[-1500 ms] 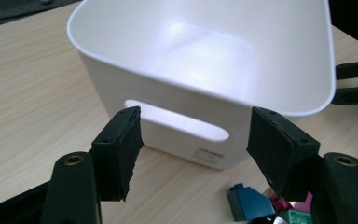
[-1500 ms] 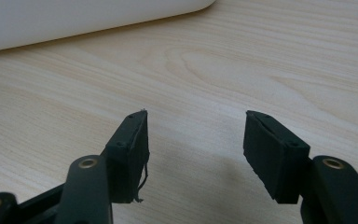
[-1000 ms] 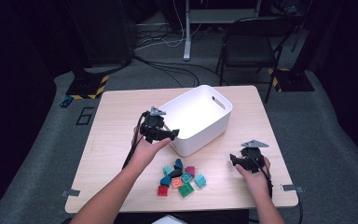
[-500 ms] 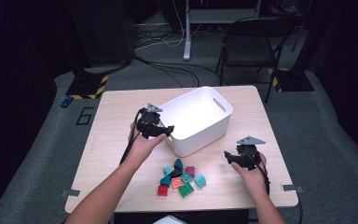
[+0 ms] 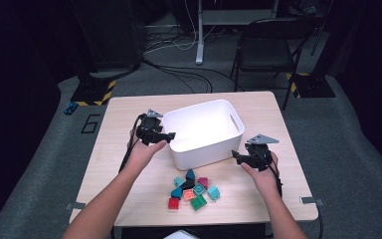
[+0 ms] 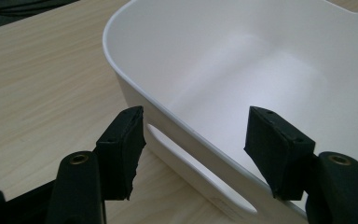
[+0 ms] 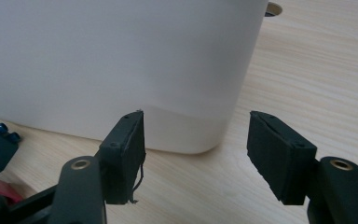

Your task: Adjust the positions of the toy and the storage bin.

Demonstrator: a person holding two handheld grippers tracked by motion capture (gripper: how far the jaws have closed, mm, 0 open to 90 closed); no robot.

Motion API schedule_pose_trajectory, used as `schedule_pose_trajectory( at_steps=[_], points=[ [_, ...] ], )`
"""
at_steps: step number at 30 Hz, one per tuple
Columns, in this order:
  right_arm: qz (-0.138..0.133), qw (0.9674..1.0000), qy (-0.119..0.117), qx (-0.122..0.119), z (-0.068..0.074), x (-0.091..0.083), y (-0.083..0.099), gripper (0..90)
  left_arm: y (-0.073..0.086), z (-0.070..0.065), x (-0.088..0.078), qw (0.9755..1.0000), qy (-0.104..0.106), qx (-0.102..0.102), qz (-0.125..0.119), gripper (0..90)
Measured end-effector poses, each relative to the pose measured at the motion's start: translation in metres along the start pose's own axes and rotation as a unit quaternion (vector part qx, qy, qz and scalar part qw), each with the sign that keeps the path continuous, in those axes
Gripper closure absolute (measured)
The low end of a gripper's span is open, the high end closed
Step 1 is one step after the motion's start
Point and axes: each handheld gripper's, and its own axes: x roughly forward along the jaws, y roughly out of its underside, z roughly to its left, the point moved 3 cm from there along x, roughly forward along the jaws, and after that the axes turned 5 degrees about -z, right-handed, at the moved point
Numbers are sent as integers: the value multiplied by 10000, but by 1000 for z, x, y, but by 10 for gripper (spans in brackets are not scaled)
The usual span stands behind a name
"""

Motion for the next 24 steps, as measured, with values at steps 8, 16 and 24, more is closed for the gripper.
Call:
schedule_pose_trajectory(
  at_steps=[8,16,24],
  points=[
    [-57,9992,-240,-315,16,4,-5,356,3,23,-5,10000,17,4,-43,386],
    [-20,9972,-568,-489,32,7,-12,342,10,46,-14,9995,196,-219,-94,420],
    [-10,9962,-627,-612,42,10,-13,324,18,30,-30,9989,378,-261,-25,443]
  ],
)
